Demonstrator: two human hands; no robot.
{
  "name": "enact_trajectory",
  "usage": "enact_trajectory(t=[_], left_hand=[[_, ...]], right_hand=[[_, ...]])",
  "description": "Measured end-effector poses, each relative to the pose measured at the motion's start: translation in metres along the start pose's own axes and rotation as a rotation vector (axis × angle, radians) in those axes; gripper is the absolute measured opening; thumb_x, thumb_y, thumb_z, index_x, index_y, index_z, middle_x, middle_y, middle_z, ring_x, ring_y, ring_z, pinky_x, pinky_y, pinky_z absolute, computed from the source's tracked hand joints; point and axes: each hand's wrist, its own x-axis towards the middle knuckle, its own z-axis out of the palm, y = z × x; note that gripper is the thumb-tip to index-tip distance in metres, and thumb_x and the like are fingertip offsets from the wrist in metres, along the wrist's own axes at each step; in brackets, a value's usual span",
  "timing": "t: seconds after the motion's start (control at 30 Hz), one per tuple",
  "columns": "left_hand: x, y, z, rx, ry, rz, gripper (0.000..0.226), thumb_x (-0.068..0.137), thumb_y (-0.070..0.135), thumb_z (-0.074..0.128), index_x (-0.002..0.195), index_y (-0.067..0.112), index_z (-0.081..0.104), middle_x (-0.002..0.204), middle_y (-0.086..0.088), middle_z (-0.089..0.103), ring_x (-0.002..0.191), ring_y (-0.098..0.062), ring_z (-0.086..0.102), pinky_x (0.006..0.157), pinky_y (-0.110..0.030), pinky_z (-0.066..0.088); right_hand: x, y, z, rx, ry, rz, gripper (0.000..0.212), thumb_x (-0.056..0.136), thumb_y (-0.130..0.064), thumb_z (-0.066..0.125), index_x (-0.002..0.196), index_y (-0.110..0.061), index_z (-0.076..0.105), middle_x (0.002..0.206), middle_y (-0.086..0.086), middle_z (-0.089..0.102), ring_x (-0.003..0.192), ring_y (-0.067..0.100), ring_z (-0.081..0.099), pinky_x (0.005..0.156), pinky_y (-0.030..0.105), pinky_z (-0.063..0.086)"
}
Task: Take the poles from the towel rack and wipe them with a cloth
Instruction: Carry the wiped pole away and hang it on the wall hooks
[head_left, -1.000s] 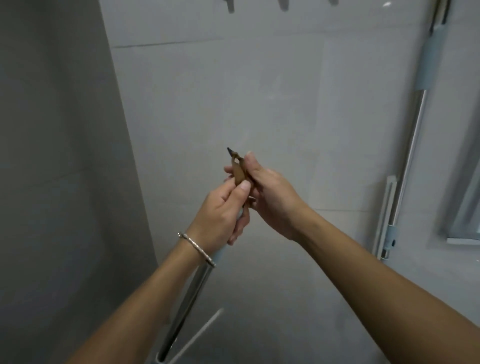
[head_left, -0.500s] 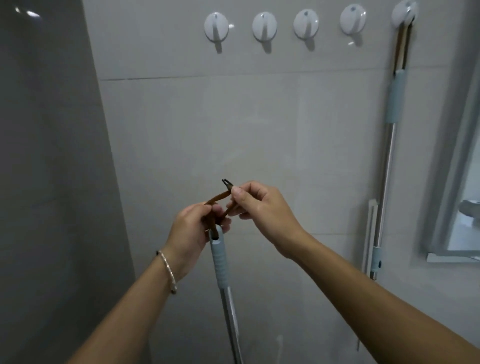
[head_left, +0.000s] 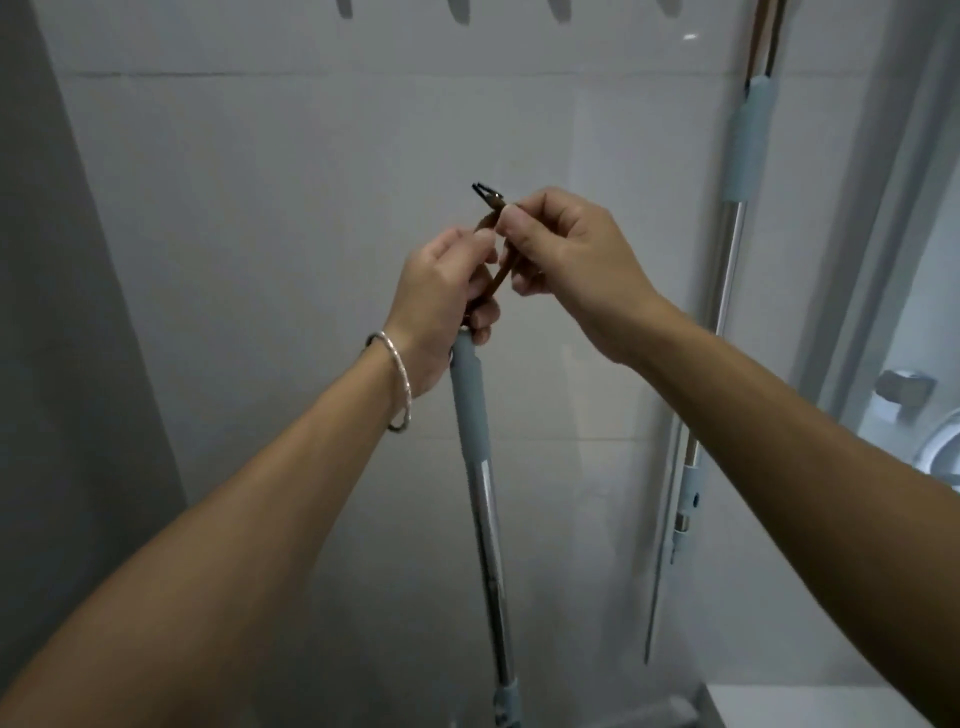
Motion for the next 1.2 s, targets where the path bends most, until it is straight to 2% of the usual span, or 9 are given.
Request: enact_trajectory(t=[0.17,0.4,0.6,0.7,0.8,0.9,1.0,1.13,1.2], left_hand=[[0.035,0.021,0.032,0.163,0.019,0.075,0.025,0.098,0.019,0.043,0.073,0.016,0.045,0.046,0.003,0.039,0.049,-0.02,0.056,0.051,-0.03,0.053],[0.099,0.051,0.043,0.392,-0.009,0.239,0.023,0.098,0.018,0.044,0.076,0.015,0.047,0.043,0.011,0.033,0.039,-0.01,0.033,0.054,-0.033,0.039],[0.143,0.095,0.065,0.799,0.087,0.481,0.021,0.098,0.029,0.042,0.083,0.019,0.052,0.06,0.003,0.044,0.057,-0.016,0.043,0.063,-0.035,0.042],[0.161,0.111,0.084,0.931,0.141,0.521,0.023,0.098,0.03,0.041,0.086,0.014,0.052,0.063,0.002,0.044,0.058,-0.015,0.041,0.056,-0.03,0.034],[0.183,0.118,0.101,1.022,0.172,0.513,0.02,0.099,0.029,0.038,0.089,0.017,0.049,0.071,0.0,0.047,0.064,-0.019,0.045,0.055,-0.031,0.033],[0.205,0.121,0.122,1.095,0.208,0.501,0.02,0.1,0.029,0.033,0.098,0.017,0.049,0.074,-0.001,0.047,0.077,-0.028,0.048,0.066,-0.032,0.037],[0.226,0.123,0.142,1.175,0.249,0.453,0.026,0.101,0.032,0.029,0.107,0.013,0.046,0.096,-0.009,0.058,0.092,-0.032,0.052,0.074,-0.035,0.037],[0.252,0.127,0.159,1.127,0.258,0.32,0.032,0.101,0.031,0.031,0.118,0.007,0.045,0.122,-0.018,0.054,0.111,-0.034,0.052,0.079,-0.034,0.035],[0.264,0.127,0.161,1.119,0.279,0.282,0.032,0.1,0.027,0.034,0.119,0.004,0.046,0.126,-0.019,0.052,0.115,-0.034,0.051,0.077,-0.031,0.033]], right_hand=[[0.027,0.001,-0.037,-0.045,0.07,-0.047,0.017,0.097,-0.016,0.053,0.081,-0.013,0.058,0.065,-0.001,0.053,0.05,0.007,0.048,0.052,0.023,0.045],[0.077,-0.006,-0.077,-0.181,0.121,-0.128,0.019,0.096,-0.021,0.055,0.078,-0.015,0.057,0.06,0.0,0.051,0.053,0.013,0.049,0.057,0.034,0.045],[0.12,-0.039,-0.109,-0.29,0.157,-0.204,0.02,0.097,-0.023,0.052,0.085,-0.009,0.059,0.065,0.001,0.054,0.059,0.016,0.052,0.063,0.038,0.05],[0.142,-0.049,-0.128,-0.315,0.208,-0.208,0.019,0.097,-0.022,0.053,0.081,-0.011,0.057,0.064,0.001,0.052,0.06,0.017,0.051,0.063,0.038,0.048],[0.163,-0.051,-0.147,-0.356,0.251,-0.197,0.019,0.096,-0.02,0.053,0.081,-0.01,0.057,0.064,0.002,0.051,0.06,0.019,0.05,0.063,0.038,0.048],[0.186,-0.049,-0.167,-0.41,0.308,-0.184,0.021,0.095,-0.022,0.053,0.076,-0.015,0.055,0.069,0.002,0.056,0.064,0.019,0.051,0.072,0.042,0.053],[0.207,-0.048,-0.185,-0.451,0.357,-0.187,0.02,0.095,-0.023,0.054,0.077,-0.014,0.057,0.073,0.001,0.057,0.069,0.021,0.053,0.077,0.043,0.052],[0.234,-0.042,-0.199,-0.524,0.379,-0.196,0.016,0.094,-0.021,0.056,0.086,-0.01,0.063,0.075,-0.002,0.058,0.077,0.018,0.054,0.066,0.029,0.04],[0.244,-0.036,-0.203,-0.537,0.377,-0.196,0.013,0.092,-0.02,0.058,0.083,-0.013,0.063,0.075,-0.004,0.058,0.083,0.018,0.056,0.069,0.026,0.038]])
